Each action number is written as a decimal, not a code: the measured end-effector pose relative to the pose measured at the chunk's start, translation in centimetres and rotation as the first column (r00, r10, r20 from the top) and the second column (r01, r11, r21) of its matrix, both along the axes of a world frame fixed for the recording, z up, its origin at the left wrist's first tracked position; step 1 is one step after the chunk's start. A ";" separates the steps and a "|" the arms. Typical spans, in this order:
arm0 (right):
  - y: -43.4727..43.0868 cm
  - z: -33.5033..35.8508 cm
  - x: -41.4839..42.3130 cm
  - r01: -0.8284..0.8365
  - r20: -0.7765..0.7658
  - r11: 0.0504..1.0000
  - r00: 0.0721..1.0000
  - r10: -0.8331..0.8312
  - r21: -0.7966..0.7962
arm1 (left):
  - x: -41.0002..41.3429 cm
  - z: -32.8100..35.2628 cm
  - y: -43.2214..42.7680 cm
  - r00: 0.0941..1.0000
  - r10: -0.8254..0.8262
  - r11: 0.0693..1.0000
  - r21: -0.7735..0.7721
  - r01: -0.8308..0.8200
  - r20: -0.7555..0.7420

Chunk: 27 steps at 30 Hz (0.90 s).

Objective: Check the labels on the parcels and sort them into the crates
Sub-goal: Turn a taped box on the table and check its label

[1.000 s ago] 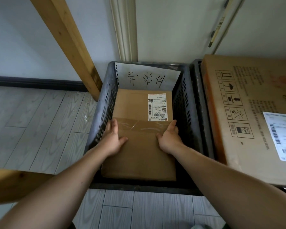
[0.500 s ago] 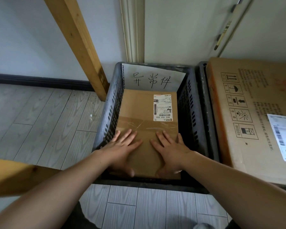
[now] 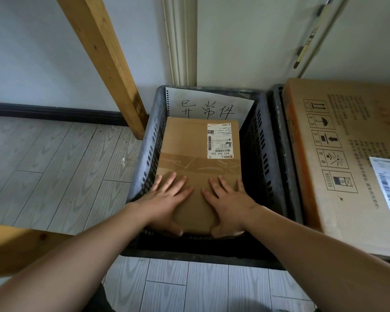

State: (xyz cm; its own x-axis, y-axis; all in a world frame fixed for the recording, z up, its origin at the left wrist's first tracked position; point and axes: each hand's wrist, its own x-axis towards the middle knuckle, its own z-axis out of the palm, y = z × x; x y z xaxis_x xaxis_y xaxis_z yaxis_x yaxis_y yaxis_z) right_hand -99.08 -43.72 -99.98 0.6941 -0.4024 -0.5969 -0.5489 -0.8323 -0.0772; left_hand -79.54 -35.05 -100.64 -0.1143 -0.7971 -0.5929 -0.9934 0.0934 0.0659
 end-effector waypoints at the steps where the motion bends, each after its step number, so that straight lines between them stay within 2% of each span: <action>1: -0.1 0.0 0.2 0.002 0.003 1.000 1.000 -0.002 -0.002 | 0.2 0.0 -0.2 1.000 0.001 1.000 0.004 -0.001 0.003; 18: -1.9 -0.6 2.1 0.099 0.133 0.995 0.986 -0.097 -0.007 | 2.3 0.4 -4.4 0.991 0.135 0.987 0.084 -0.137 0.020; 27: -2.9 -0.8 2.7 0.137 0.110 0.990 0.984 -0.140 0.035 | 2.8 -0.6 -5.5 0.985 0.171 0.977 0.121 -0.173 0.025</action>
State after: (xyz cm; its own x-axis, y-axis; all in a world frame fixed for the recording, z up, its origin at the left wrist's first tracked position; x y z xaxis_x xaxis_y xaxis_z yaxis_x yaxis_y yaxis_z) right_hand -96.40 -46.58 -100.78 0.6958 -0.4842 -0.5305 -0.6454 -0.7456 -0.1659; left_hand -76.70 -40.53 -101.24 0.0275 -0.7255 -0.6877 -0.9948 -0.0872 0.0522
